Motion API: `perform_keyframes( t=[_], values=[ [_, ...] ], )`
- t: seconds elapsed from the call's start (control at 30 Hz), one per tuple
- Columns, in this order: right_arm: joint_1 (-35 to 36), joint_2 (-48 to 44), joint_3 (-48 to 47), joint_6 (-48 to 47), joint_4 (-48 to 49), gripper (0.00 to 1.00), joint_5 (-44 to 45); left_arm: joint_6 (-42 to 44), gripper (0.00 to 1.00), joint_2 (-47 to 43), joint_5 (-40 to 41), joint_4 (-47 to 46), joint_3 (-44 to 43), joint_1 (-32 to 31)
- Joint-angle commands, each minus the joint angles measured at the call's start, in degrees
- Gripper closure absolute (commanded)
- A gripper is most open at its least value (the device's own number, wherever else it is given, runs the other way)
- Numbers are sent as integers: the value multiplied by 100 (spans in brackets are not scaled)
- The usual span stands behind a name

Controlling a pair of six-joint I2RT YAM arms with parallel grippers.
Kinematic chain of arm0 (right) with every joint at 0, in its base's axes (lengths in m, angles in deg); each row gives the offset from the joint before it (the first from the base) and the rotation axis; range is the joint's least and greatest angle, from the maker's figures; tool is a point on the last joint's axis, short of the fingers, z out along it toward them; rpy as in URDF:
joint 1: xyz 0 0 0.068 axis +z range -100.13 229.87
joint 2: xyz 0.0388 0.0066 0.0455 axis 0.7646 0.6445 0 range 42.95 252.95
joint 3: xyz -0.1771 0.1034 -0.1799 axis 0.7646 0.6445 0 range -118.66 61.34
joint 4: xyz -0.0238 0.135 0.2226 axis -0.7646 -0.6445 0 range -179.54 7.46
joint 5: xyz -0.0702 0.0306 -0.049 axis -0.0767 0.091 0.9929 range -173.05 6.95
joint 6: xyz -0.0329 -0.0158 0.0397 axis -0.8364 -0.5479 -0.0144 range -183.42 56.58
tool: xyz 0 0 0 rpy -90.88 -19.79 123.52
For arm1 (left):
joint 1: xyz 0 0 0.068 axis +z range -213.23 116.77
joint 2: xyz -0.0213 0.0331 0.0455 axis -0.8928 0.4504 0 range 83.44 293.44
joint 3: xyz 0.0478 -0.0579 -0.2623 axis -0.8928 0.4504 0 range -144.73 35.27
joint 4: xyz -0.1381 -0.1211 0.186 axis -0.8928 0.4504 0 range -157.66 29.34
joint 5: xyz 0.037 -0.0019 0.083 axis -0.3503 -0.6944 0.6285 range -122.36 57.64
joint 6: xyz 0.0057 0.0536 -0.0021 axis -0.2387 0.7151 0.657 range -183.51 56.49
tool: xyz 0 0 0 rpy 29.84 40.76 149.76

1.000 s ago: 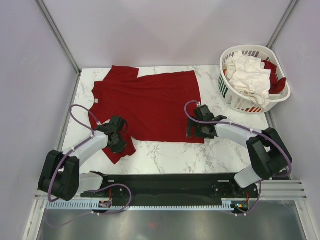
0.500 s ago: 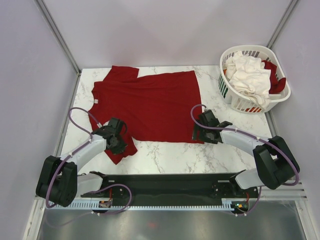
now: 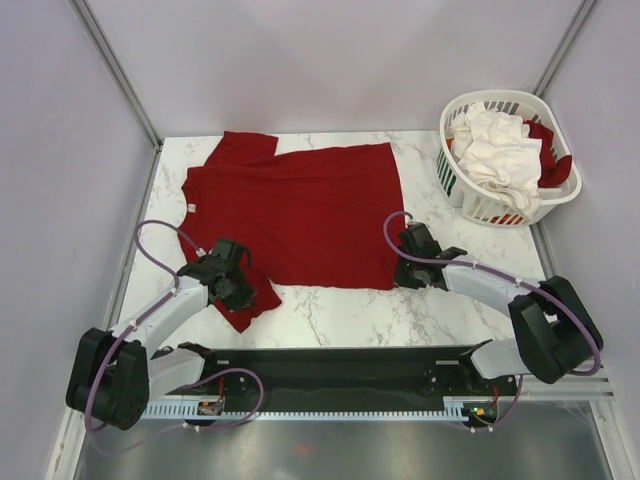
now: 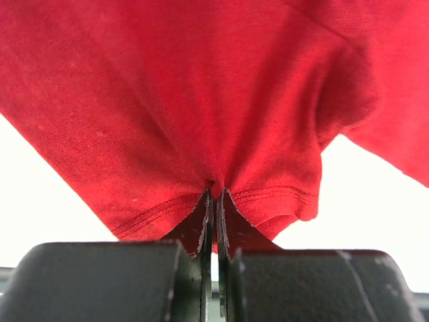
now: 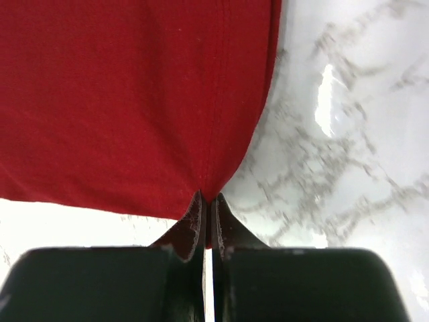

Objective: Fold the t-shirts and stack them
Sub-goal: Flatten the tshirt out, then fold the tshirt

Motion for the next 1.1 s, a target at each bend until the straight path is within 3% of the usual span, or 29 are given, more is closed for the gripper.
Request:
perform_keyframes(
  t=[0.0,0.23,0.5,0.73,1.07],
  values=[
    [14,-657,36,-14,-670,100,296,-35,98,-394,-695,261,-13,-16],
    [5,-1660,133,381,-1839,100,517,-142,98,-1387,-538,1816,-856,-112],
    [-4,-2496,89,593,-2543,100,605,174,98,-1898,-695,2600,-699,-112],
    [-4,-2101,-473,496,-2500,100,860,693,98,-1328,-135,2828,-1593,-112],
    [-206,-723,-1922,-268,-2263,100,1185,1738,98,763,499,2679,-3474,-60]
  ],
)
